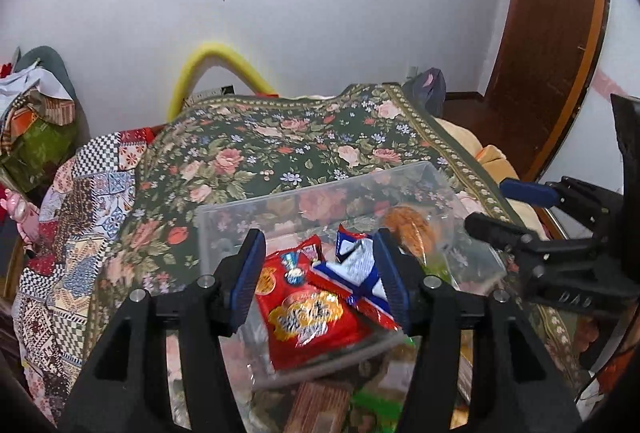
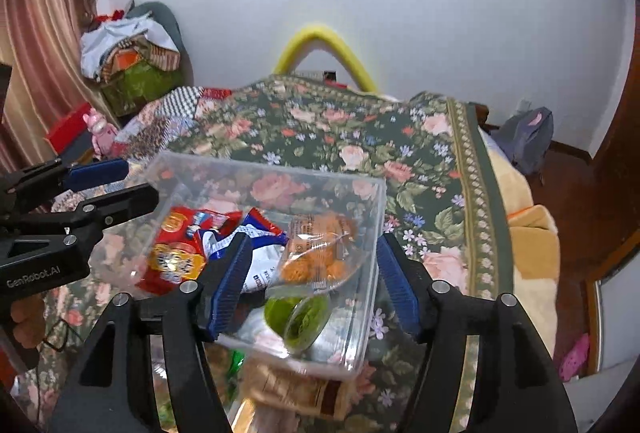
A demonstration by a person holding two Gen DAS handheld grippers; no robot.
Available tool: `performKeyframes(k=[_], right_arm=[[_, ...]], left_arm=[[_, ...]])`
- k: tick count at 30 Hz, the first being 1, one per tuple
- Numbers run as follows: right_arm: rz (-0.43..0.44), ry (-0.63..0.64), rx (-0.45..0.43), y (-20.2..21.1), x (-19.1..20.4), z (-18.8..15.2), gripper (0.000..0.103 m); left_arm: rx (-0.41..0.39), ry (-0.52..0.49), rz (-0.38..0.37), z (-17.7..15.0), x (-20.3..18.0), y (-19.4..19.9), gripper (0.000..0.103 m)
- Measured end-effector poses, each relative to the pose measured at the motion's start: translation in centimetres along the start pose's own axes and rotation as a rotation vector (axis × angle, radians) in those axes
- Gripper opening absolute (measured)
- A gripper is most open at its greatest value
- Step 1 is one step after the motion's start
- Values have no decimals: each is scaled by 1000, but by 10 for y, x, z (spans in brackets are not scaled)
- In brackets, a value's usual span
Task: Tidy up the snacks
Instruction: 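Grasp the wafer pack with the left tool while the right tool grasps the gold-striped biscuit pack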
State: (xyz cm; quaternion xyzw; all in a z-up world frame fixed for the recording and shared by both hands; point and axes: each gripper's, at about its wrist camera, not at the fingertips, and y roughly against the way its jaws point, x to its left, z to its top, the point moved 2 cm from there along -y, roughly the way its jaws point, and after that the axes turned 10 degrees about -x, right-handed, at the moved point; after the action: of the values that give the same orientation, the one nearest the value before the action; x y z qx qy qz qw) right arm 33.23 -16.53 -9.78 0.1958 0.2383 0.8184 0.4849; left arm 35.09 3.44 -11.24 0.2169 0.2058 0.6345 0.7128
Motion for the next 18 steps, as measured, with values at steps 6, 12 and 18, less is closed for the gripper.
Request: performKeyframes(k=[6,12,18], right_arm=[[8,9,-30,34,7,-4,63],[23,-5,-40,58,18,-19,63],[24,-7,-23,70,26,-43,63]], left_arm=[[-28,8,-7,-11,4,44,60],[-23,20,-25,-38,6,77,60],[23,8,-19,-73,8,88,60]])
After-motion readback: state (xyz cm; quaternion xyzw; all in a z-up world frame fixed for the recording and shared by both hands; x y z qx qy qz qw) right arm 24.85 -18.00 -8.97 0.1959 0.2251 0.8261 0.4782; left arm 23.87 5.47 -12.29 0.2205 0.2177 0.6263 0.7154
